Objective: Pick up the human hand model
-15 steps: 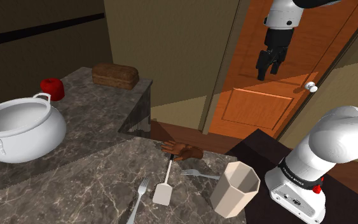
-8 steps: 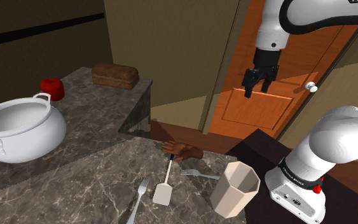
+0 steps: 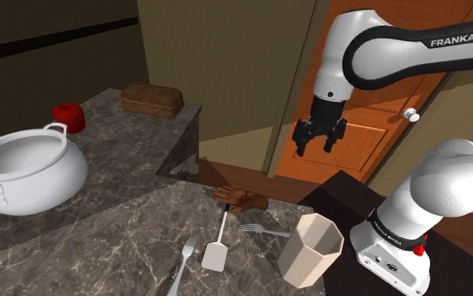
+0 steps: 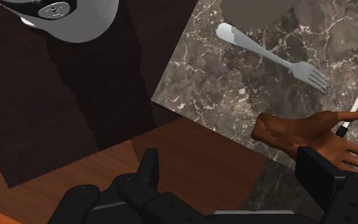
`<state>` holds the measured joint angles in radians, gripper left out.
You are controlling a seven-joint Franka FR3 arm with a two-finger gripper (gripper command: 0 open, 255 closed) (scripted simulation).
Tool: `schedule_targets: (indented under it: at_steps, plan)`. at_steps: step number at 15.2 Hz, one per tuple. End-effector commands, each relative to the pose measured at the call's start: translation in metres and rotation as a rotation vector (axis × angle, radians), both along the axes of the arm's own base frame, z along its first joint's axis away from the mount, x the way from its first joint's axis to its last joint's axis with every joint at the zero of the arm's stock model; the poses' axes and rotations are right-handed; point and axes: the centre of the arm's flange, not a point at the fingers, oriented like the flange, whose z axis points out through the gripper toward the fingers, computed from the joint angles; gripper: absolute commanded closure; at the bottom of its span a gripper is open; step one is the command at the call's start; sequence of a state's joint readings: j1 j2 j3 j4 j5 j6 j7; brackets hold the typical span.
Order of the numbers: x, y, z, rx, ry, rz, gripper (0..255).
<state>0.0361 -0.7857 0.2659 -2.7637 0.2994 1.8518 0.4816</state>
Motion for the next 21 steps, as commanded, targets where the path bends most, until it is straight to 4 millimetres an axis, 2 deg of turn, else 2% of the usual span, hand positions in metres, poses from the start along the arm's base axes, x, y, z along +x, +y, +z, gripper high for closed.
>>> schedule_targets:
  at_steps: [1,9,18,21]
  plan:
    - [0.003,0.016,-0.02,0.011,-0.004,-0.055,0]
    - [0.02,0.081,-0.092,0.053,-0.013,-0.257,0]
    - [0.055,0.151,-0.169,0.1,-0.023,-0.484,0]
    - [0.059,0.157,-0.186,0.105,-0.024,-0.503,0]
